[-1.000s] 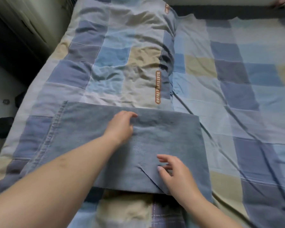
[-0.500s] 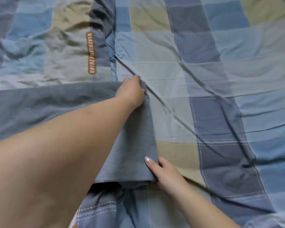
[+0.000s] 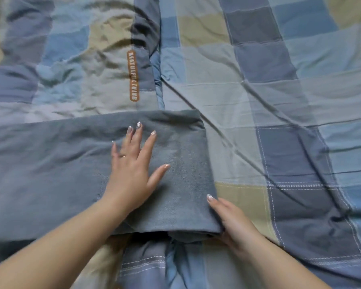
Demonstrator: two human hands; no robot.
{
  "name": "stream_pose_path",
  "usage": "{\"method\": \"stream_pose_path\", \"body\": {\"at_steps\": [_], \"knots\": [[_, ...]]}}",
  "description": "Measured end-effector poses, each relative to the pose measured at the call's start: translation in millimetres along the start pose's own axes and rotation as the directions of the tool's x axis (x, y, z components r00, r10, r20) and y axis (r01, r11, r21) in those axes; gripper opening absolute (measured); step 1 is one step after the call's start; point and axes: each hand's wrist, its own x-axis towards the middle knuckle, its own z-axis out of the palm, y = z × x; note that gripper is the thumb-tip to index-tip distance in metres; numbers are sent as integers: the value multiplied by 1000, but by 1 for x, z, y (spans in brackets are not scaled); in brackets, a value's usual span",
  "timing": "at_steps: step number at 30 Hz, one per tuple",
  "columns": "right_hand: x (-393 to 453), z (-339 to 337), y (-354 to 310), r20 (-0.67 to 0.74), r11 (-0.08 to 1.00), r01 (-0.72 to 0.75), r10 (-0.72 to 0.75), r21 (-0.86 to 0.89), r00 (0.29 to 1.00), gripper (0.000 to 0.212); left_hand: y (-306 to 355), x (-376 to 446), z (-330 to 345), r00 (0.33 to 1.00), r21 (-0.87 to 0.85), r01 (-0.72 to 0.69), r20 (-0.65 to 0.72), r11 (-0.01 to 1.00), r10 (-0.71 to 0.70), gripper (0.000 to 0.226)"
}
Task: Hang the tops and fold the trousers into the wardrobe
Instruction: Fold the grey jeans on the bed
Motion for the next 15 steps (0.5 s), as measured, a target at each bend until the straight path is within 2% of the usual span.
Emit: {"method": "stream_pose_path", "body": {"at_steps": [3,4,6,8,9,10,11,12,14,15], "knots": [[-4,0,-6,-7,992,36,-37,-118,999,22,-25,-32,23,960,176,100,242,979,-142,97],[-8,-1,-10,-15,985,58,-61,-162,998,20,-26,-34,32,950,193,100,274,976,-151,102],[-18,8,-21,-1,983,102,-103,-151,995,18,-30,-32,37,957,162,118,245,980,-155,100],[-36,24,-39,56,994,102,-100,-37,993,23,-35,-35,30,965,14,134,226,991,-134,91],[-45,31,-49,98,994,105,-105,2,990,26,-38,-39,25,971,-145,166,199,975,-135,85],[-56,41,-61,141,993,113,-115,25,983,30,-40,-43,16,973,-347,212,160,914,-165,79],[-67,52,-72,182,991,128,-133,41,974,33,-42,-48,9,962,-535,274,144,799,-234,75],[-77,66,-82,216,988,147,-153,43,964,37,-45,-50,0,934,-688,335,155,644,-321,71],[-92,103,-99,290,973,228,-208,-38,934,46,-58,-49,-22,837,-877,421,276,233,-472,58],[-98,123,-105,340,955,279,-231,-97,911,53,-63,-47,-32,785,-898,441,383,4,-486,53]]}}
